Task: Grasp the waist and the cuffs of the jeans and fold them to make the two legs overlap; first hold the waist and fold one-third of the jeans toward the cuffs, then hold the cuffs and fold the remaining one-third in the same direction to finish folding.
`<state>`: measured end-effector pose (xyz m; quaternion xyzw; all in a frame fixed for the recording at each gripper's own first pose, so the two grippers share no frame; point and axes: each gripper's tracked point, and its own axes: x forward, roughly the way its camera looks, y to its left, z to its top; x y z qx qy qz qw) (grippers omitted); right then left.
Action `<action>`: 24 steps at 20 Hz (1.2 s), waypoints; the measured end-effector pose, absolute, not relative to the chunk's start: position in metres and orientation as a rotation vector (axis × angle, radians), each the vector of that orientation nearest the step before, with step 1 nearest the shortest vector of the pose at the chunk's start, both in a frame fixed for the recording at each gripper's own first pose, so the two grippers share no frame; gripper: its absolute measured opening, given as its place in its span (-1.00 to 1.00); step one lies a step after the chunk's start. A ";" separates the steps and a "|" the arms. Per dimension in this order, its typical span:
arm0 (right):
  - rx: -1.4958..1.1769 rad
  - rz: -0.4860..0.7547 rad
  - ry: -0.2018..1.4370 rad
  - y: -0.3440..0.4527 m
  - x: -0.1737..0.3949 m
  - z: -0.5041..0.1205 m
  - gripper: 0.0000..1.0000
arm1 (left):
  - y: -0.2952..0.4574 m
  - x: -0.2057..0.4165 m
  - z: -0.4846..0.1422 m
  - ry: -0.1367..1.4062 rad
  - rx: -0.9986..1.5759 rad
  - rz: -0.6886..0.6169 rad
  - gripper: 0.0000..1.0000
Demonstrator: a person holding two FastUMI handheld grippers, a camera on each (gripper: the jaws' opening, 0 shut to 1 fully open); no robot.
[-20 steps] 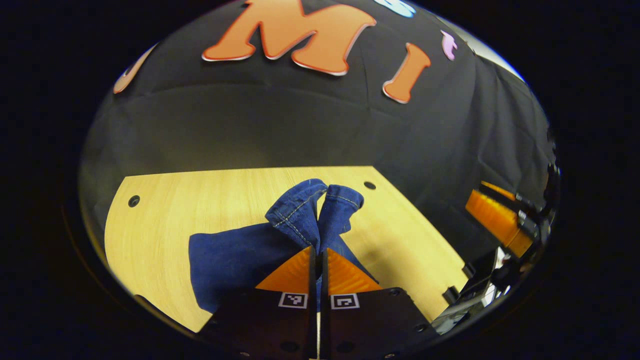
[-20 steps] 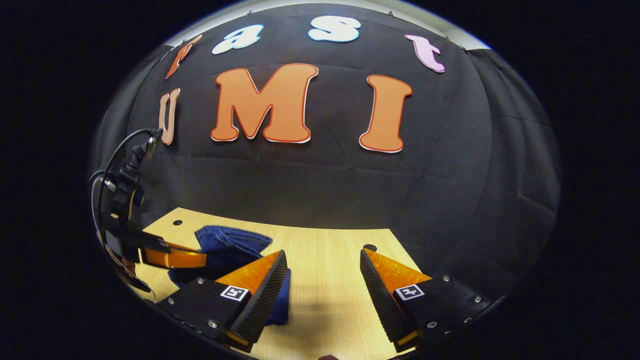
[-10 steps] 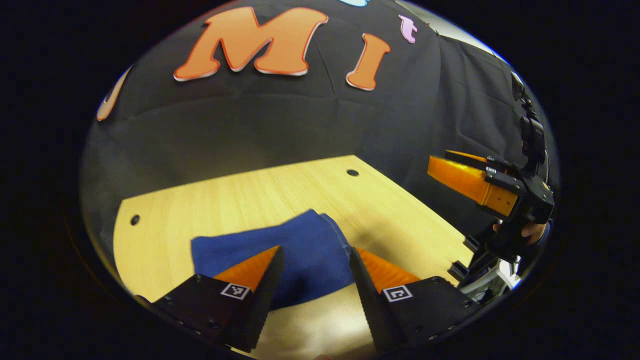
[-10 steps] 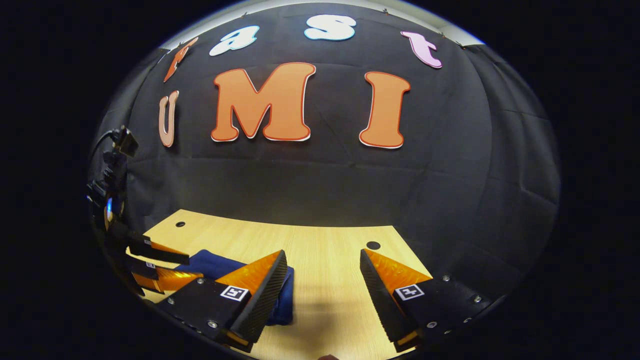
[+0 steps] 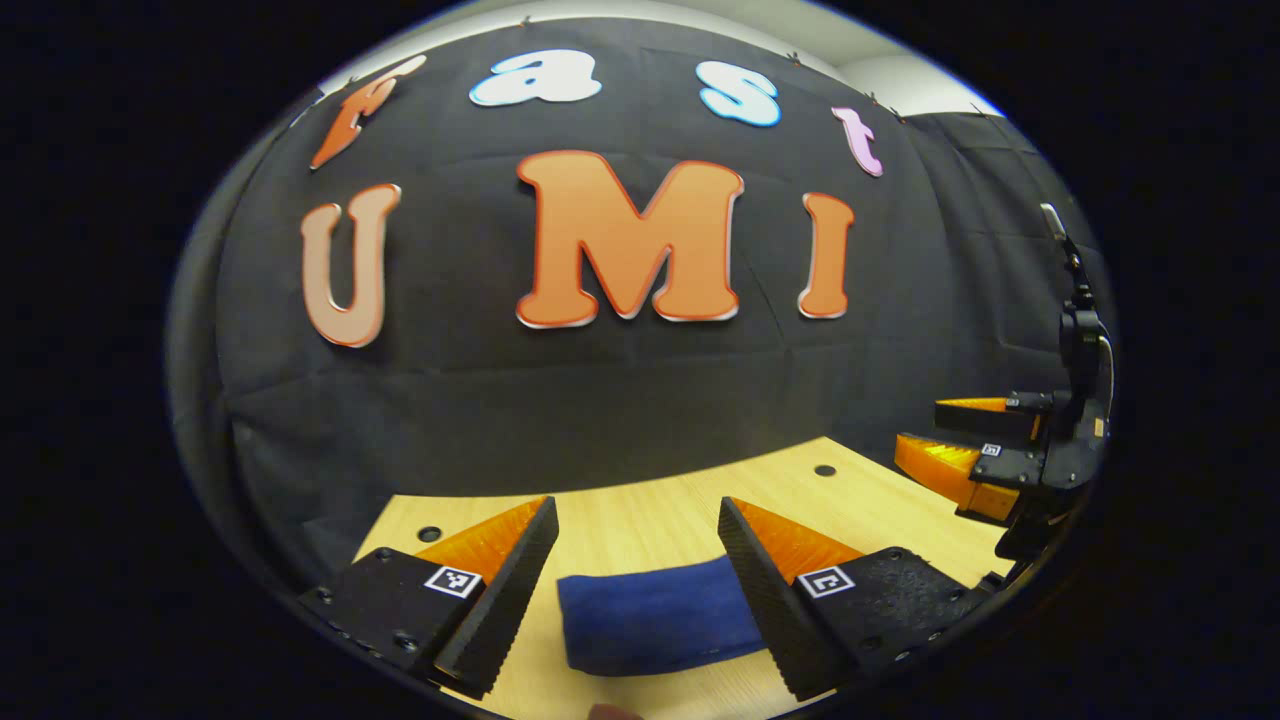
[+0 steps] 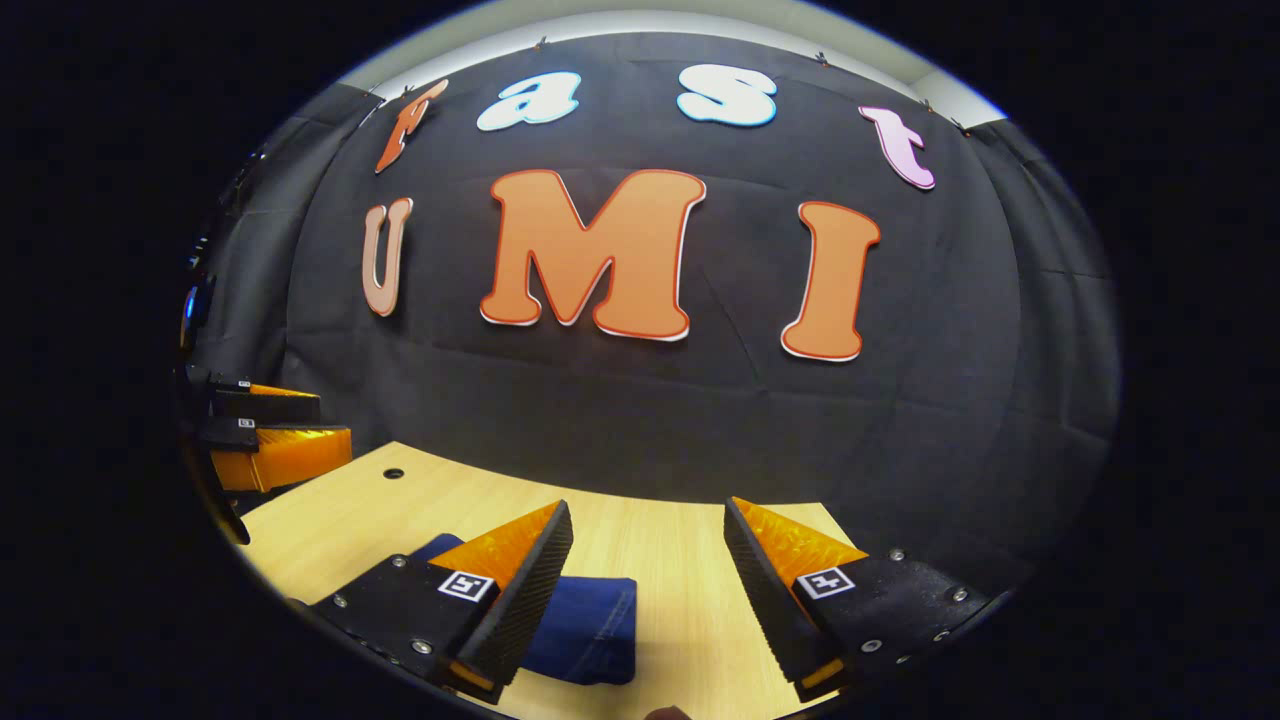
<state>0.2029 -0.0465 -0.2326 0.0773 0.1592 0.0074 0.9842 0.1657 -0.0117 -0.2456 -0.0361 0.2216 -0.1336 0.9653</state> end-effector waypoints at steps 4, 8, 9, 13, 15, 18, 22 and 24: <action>0.096 -0.003 0.204 -0.040 0.208 -0.197 0.92 | 0.040 0.161 -0.208 0.346 -0.101 -0.162 0.97; 0.011 -0.010 0.101 -0.036 0.200 -0.153 0.93 | 0.055 0.158 -0.186 0.255 -0.099 -0.104 0.96; -0.003 -0.014 0.081 -0.037 0.197 -0.142 0.93 | 0.055 0.159 -0.176 0.225 -0.111 -0.103 0.96; -0.003 -0.016 0.029 -0.035 0.184 -0.111 0.92 | 0.048 0.159 -0.162 0.164 -0.118 -0.116 0.93; 0.013 -0.014 0.024 -0.032 0.181 -0.107 0.92 | 0.045 0.158 -0.155 0.142 -0.125 -0.121 0.93; 0.016 -0.024 0.022 -0.032 0.178 -0.107 0.92 | 0.038 0.156 -0.147 0.118 -0.126 -0.122 0.94; 0.050 -0.008 0.043 -0.023 0.179 -0.118 0.92 | 0.032 0.153 -0.145 0.123 -0.125 -0.118 0.95; 0.065 0.006 0.054 -0.018 0.179 -0.124 0.87 | 0.030 0.153 -0.145 0.126 -0.105 -0.105 0.95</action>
